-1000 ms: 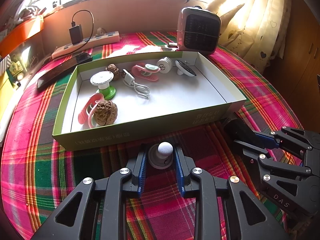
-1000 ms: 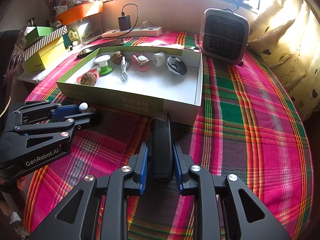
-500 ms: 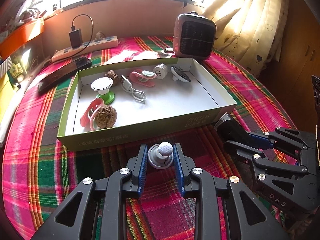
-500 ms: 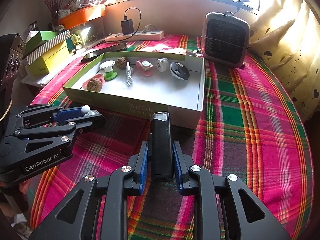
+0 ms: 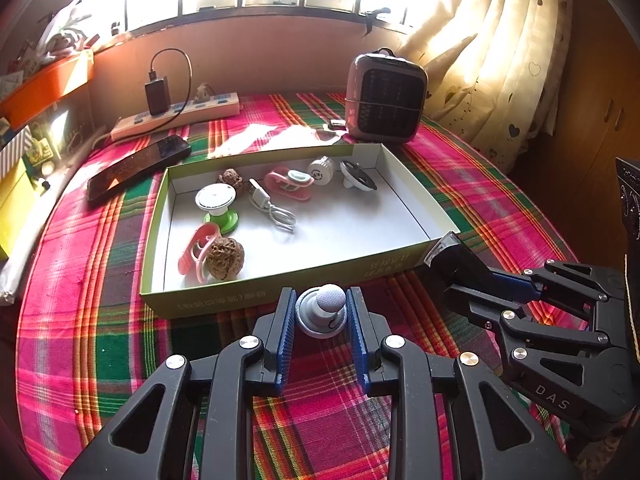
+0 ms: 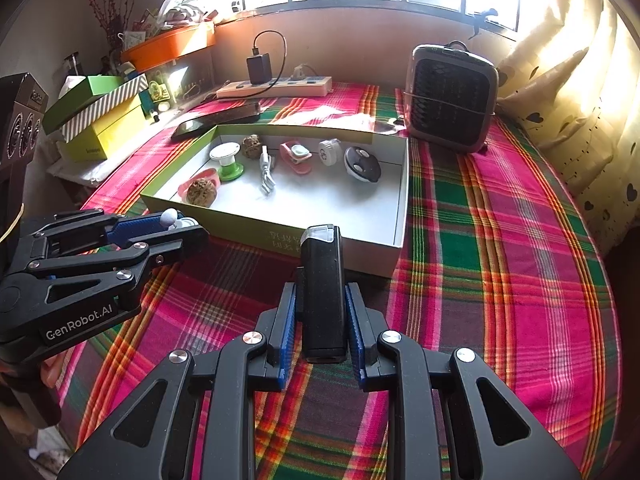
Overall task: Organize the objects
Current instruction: 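Lift and carry the white knob and black case over the box, then lower the black case and open the right gripper while the left releases the knob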
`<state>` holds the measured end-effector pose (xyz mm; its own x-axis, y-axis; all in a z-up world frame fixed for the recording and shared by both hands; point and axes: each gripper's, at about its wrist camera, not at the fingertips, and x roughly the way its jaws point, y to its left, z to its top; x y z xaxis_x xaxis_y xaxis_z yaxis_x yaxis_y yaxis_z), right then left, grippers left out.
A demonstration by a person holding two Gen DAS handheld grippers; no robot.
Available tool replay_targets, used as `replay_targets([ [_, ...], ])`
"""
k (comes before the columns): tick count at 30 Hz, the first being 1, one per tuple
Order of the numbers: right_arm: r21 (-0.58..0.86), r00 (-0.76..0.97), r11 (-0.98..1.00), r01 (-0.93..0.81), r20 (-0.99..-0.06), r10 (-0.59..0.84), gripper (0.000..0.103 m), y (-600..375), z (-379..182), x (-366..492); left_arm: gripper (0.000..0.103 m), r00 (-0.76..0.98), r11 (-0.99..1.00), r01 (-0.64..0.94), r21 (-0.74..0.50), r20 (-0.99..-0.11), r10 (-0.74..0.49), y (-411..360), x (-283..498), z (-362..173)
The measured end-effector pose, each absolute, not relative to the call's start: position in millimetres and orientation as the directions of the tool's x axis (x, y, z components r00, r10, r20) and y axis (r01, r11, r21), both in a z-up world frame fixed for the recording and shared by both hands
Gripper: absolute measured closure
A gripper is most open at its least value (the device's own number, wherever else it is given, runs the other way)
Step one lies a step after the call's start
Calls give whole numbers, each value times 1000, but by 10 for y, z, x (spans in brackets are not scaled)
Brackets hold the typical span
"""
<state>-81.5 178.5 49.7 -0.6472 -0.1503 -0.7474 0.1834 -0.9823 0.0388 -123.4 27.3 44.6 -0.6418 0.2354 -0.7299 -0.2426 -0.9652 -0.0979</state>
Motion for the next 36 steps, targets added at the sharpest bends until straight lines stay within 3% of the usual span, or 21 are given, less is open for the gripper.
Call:
replay_targets([
  [36,101,-593,-979,177,-783,-188,79,1881,539,-1693,79,-631,-965,-235,-118,-736,244,293,-1881,508],
])
